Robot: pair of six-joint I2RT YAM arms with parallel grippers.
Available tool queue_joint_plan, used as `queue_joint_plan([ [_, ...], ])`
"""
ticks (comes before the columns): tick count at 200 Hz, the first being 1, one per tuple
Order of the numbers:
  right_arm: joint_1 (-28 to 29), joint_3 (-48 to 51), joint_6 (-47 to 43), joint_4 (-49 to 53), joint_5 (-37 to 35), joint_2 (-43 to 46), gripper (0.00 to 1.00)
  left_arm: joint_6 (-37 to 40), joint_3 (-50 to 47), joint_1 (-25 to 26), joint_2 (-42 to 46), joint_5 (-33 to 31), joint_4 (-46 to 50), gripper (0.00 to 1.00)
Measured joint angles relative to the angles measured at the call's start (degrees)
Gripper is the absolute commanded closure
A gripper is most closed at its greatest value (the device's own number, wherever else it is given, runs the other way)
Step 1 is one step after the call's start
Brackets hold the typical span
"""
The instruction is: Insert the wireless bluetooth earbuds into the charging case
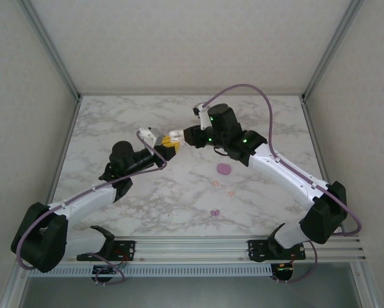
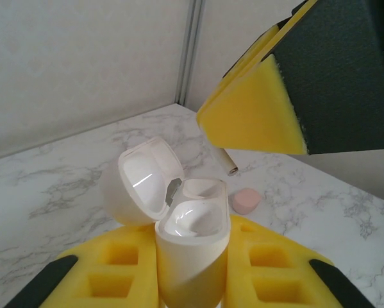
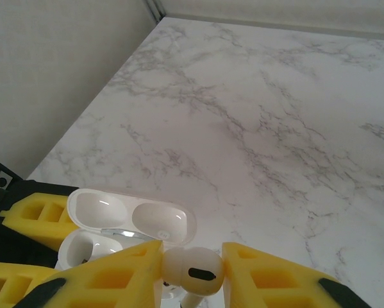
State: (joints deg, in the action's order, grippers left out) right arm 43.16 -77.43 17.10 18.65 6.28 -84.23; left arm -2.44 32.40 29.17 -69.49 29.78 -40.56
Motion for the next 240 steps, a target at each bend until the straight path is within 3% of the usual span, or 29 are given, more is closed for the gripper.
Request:
queue_joint_plan([
  [183,3.5,0.0,-4.4,-5.6,-2.6,-0.9,0.71,-1.7,1.4,0.4,2.8,-1.0,2.3,0.9],
  [240,3.6,0.5,-6.5,-5.1,0.8,0.2,0.69,-2.7,1.1,0.6,4.7,-3.1,2.7,0.9],
])
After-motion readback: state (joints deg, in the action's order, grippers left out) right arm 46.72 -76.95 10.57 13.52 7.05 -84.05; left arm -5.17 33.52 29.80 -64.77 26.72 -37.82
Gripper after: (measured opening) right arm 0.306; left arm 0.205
